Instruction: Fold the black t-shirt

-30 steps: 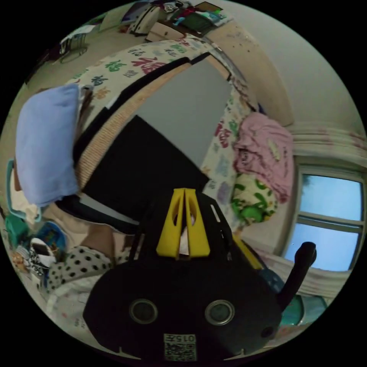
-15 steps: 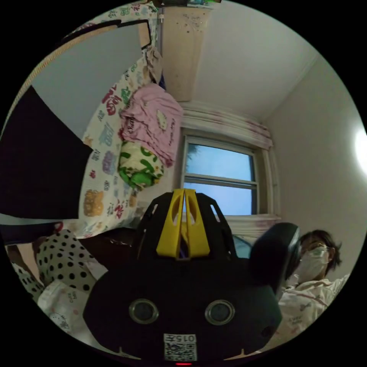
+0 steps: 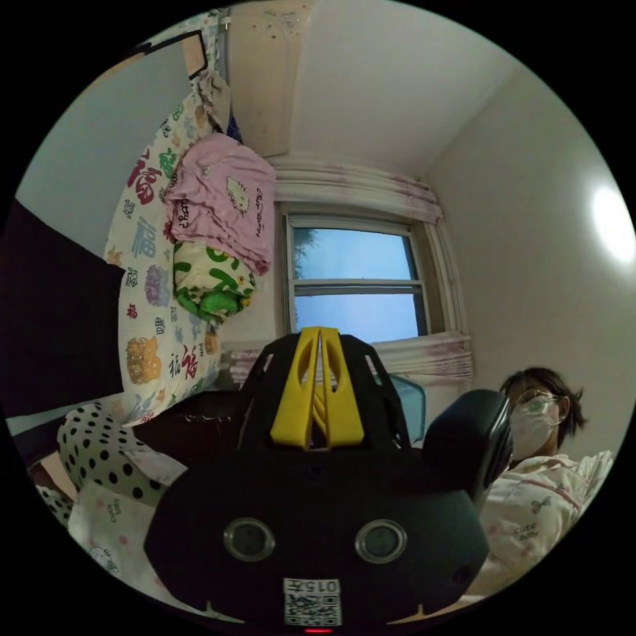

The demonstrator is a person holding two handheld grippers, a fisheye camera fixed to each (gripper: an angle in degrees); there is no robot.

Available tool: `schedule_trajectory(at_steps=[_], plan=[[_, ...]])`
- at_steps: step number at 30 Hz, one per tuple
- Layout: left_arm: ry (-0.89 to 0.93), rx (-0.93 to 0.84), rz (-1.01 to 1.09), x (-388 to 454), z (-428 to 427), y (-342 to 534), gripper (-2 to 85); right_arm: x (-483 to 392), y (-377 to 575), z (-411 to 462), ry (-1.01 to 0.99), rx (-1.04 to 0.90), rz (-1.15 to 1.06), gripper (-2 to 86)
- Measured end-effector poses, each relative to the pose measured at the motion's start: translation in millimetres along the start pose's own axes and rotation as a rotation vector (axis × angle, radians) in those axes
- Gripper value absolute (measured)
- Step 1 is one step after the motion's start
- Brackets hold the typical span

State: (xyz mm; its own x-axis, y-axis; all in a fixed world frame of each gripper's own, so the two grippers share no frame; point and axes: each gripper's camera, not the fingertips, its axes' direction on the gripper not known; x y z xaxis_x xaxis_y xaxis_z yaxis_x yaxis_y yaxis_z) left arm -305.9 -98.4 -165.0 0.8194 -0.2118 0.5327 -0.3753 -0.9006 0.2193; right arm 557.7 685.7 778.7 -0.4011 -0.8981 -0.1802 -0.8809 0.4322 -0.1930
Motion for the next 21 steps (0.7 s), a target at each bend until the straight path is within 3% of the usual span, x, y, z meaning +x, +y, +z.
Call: schedule_trajectory(at_steps=[21], plan=[[-0.191, -0.192, -0.085, -37, -8, 0, -0.9, -81, 15, 28, -0.203, -0.158, -0.014, -0.9]])
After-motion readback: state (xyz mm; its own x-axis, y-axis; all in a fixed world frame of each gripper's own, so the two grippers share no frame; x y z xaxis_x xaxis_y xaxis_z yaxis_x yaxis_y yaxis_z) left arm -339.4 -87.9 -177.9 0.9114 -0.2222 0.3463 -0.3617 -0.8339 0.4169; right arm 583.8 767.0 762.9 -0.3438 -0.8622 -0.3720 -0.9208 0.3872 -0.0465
